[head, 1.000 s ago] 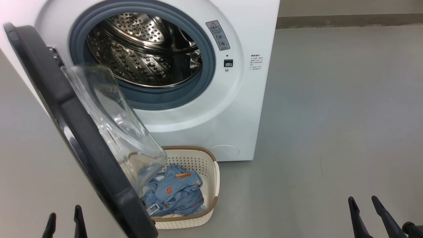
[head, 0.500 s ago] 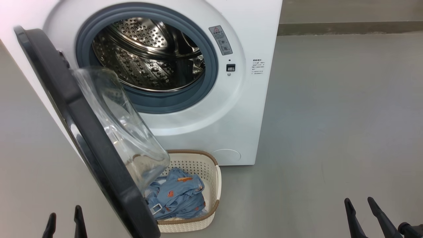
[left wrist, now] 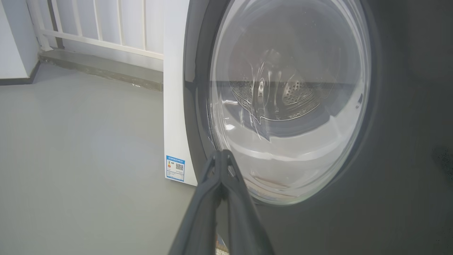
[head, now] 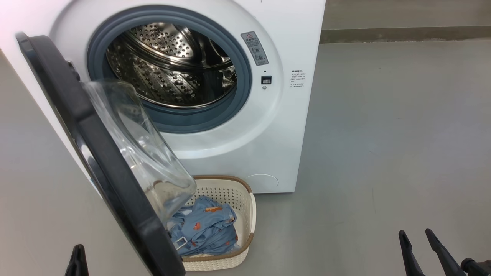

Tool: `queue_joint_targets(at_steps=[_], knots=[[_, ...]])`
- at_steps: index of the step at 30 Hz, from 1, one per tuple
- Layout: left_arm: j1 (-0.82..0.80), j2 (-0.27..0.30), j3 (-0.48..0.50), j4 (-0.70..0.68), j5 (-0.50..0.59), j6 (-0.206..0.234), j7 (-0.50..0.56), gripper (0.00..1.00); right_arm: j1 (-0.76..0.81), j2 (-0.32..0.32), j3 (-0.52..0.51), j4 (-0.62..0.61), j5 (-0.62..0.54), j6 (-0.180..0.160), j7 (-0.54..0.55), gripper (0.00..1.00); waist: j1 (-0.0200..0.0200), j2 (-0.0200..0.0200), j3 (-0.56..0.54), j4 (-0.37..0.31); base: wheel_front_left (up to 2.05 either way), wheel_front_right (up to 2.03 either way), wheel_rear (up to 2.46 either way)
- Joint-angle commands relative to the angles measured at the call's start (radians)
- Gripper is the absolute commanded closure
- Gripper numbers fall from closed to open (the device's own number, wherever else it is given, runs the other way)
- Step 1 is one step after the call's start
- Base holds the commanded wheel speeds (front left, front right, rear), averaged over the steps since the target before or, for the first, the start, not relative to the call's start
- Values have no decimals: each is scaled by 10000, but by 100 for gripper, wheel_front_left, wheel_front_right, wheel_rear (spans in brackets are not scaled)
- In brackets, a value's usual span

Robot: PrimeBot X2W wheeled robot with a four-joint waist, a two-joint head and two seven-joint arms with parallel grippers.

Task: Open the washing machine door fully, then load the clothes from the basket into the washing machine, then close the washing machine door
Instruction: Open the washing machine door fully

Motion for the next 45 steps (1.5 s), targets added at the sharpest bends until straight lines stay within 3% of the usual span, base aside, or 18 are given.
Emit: queue_joint_targets(at_steps=[1, 7, 13, 20, 27, 31, 35, 41, 45], knots=[[-162, 121, 327, -221, -39, -25, -65, 100, -212, -223, 255, -228, -100, 16, -120, 0, 0, -1, 1, 3, 0, 0, 0], [-163, 121, 416, -221, -84, -25, -65, 100, -190, -191, 291, -259, -112, 16, -120, 0, 0, -1, -37, 31, 0, 0, 0], [-454, 121, 1169, -490, -108, -25, -65, 100, -138, -132, 260, -340, -170, 16, -120, 0, 0, -1, -38, 131, 0, 0, 0], [-1600, 121, 2137, -2412, 430, -19, -65, 100, -116, -206, 221, -325, -133, 16, -120, 0, 0, -1, -64, 331, 0, 0, 0], [-2332, 121, 1526, -4673, 932, 164, 26, 100, -28, -131, 240, -307, -135, 16, -120, 0, 0, -1, -135, 560, 0, 0, 0], [-2714, 122, 386, -6203, 1254, 188, 1007, 100, 49, -49, 194, -315, -129, 16, -120, 0, 0, -1, -155, 793, 0, 0, 0], [-2948, 122, -1534, -7298, 1209, 230, 2160, 100, 107, 10, 182, -318, -121, 16, -120, 0, 0, -1, -113, 1108, 0, 0, 0], [-2658, 122, -4353, -7737, 751, 816, 3228, 100, 75, 74, 185, -294, -100, 16, -120, 0, 0, -1, -93, 1551, 0, 0, 0], [-2116, 122, -5772, -7557, 109, 983, 4010, 100, 129, 69, 151, -264, -89, 16, -120, 0, 0, -1, -55, 1888, 0, 0, 0]])
